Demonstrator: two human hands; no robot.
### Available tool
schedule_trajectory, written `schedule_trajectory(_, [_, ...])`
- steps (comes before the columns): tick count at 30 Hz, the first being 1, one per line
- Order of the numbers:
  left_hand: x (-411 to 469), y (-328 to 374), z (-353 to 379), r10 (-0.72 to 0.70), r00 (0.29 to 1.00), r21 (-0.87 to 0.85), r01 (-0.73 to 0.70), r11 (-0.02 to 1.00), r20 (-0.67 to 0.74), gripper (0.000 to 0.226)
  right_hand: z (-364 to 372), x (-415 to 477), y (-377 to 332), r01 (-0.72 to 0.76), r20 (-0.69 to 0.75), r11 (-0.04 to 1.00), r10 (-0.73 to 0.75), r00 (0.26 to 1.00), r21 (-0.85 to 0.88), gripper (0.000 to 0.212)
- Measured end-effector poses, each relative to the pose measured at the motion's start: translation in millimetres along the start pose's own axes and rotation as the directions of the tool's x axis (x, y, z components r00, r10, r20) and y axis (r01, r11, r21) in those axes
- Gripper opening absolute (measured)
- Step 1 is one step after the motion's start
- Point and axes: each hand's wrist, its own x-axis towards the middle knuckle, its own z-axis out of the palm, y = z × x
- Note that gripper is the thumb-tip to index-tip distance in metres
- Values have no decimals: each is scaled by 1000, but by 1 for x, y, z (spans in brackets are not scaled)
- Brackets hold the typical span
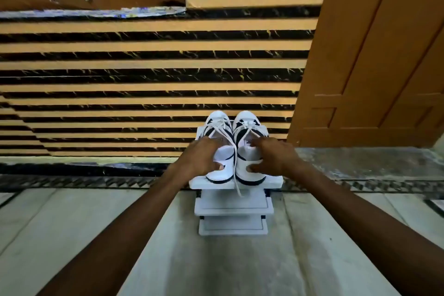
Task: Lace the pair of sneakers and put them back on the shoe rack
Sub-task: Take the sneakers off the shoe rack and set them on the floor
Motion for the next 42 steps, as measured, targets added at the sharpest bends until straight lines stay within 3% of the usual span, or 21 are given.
schedule_trajectory(5, [-18,19,-1,-92,985,-63,83,995,-147,56,-2,-20,-6,14,-89,999,-10,996,36,63])
schedule_trajectory(15, [-98,55,-27,58,924,-4,-64,998,-379,39,-37,-107,-11,209,-286,976,-216,934,-53,43])
schedule_trajectory(21, [-164,76,-11,112,915,57,-97,994,-387,36,-16,-181,-26,262,-314,964,-266,911,-57,45])
schedule_trajectory(25, [-227,77,16,152,901,4,-164,986,-406,31,10,-238,-42,301,-334,950,-312,889,-86,45])
schedule_trajectory(31, [-301,74,76,140,899,-8,-158,987,-414,44,68,-303,-59,348,-298,937,-329,896,12,50])
schedule_trajectory(34, [-326,70,117,136,909,-32,-161,986,-393,46,108,-328,-59,330,-261,939,-296,919,94,53])
schedule_trajectory(39, [-337,46,186,118,950,-143,-165,976,-290,57,173,-340,-57,246,-168,965,-228,959,91,58])
schedule_trajectory(42, [-328,26,222,58,976,-201,-101,974,-209,57,210,-332,-58,171,-80,979,-163,983,113,59])
